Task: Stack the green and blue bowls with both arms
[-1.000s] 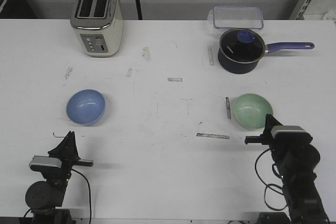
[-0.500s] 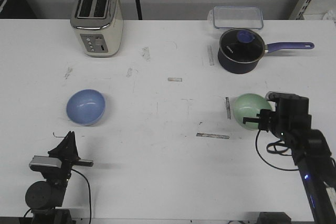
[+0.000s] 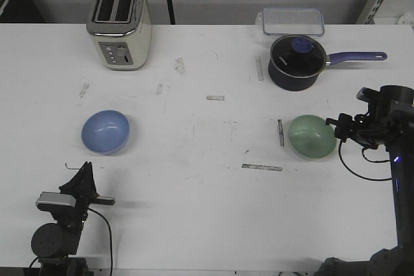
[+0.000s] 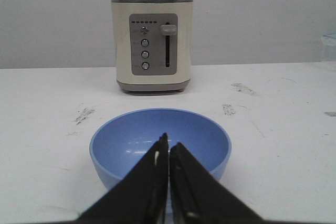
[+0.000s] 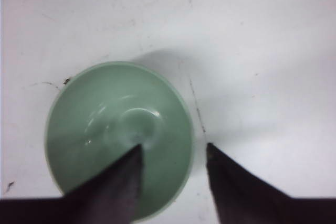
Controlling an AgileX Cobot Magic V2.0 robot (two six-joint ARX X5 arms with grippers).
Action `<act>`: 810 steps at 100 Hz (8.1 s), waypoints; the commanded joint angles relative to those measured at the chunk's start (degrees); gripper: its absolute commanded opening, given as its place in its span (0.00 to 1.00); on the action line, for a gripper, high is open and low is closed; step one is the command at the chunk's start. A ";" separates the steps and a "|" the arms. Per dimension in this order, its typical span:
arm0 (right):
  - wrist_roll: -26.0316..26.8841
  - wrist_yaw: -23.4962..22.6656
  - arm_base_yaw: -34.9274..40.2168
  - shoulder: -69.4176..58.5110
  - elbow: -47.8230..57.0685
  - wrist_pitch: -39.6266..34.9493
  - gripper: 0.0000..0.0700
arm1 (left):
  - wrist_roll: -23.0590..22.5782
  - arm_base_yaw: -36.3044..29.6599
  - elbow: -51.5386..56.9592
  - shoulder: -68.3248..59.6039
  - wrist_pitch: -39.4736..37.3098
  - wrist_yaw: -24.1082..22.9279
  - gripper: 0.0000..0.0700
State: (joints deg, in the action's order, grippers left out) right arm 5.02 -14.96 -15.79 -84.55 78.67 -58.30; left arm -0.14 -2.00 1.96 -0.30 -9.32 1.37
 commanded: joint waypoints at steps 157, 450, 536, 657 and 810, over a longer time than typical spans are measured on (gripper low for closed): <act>0.59 -1.77 3.15 -9.62 -1.36 5.16 0.00 | -0.28 0.11 -1.27 0.11 -0.66 -0.13 0.00; -4.59 9.11 15.89 27.52 -34.49 49.40 0.01 | -0.26 0.11 -1.27 0.11 -0.66 -0.11 0.00; 0.11 9.11 15.82 71.73 -55.08 50.12 0.01 | -0.28 0.11 -1.27 0.11 -0.66 -0.13 0.00; 0.11 9.11 15.82 77.50 -54.99 50.18 0.01 | -0.28 0.11 -1.27 0.11 -1.27 -0.92 0.00; 0.11 9.14 15.82 77.50 -54.99 50.18 0.01 | 2.45 0.11 23.85 -23.19 7.39 -7.06 0.00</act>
State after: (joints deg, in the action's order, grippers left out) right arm 4.56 -5.82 -0.01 -7.14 23.84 -8.56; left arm 2.28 -1.98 22.30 -19.51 -2.70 -5.67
